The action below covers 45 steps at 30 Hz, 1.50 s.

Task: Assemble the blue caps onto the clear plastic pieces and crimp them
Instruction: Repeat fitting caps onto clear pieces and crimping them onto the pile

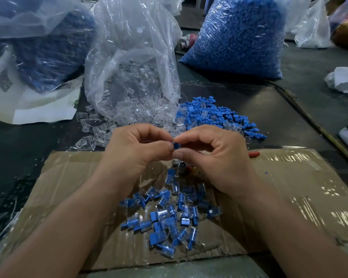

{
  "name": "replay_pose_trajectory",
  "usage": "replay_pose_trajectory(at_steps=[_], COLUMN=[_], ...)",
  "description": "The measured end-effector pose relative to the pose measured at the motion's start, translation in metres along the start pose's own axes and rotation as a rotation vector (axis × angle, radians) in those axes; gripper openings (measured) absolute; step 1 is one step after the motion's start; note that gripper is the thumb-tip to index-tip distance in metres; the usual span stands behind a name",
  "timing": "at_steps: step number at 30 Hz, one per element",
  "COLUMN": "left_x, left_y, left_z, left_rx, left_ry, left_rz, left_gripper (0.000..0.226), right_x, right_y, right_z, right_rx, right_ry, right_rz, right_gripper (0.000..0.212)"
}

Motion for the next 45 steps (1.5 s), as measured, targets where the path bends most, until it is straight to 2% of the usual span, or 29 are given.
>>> replay_pose_trajectory(at_steps=[6,16,34,37,41,45], left_x=[-0.0029,-0.009,-0.0055,-0.0048,-0.0055,-0.0057], left_y=[-0.0019,-0.0043,-0.0033,-0.003,-0.0024,-0.0028], left_z=[0.0012,-0.0021,-0.0002,-0.0013,0.0014,0.0002], left_rx=[-0.005,-0.056,-0.084,-0.058,-0.113,-0.121], left_ry=[0.09,0.248,0.211,0.161,0.091,0.066], left_rz=[-0.039,-0.079,-0.056,-0.048,-0.056,-0.06], left_gripper=[0.009,0.017,0.011,0.009,0.016,0.013], right_x=[-0.0009,-0.0017,-0.004,-0.0056,-0.0063,-0.0054], right_y=[-0.0004,0.0008,0.0013,0.0012,0.0018,0.0025], right_z=[0.0006,-0.0015,-0.0028,-0.0034,-0.0018,-0.0005], right_rx=[-0.007,0.066,0.081,0.085,0.074,0.051], right_ry=[0.075,0.148,0.253,0.26,0.282,0.307], right_rz=[-0.044,-0.107,-0.131,-0.14,-0.171,-0.182], right_gripper=[0.031,0.028,0.025,0.025,0.022,0.021])
Point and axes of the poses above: each hand's wrist, its own y-axis away from the middle knuckle, its own z-axis out of the palm, x = y × z, the point moved 4 cm from there along -y, towards the middle knuckle, and after that the axes turned 13 degrees about -x, right-handed, at the moved point
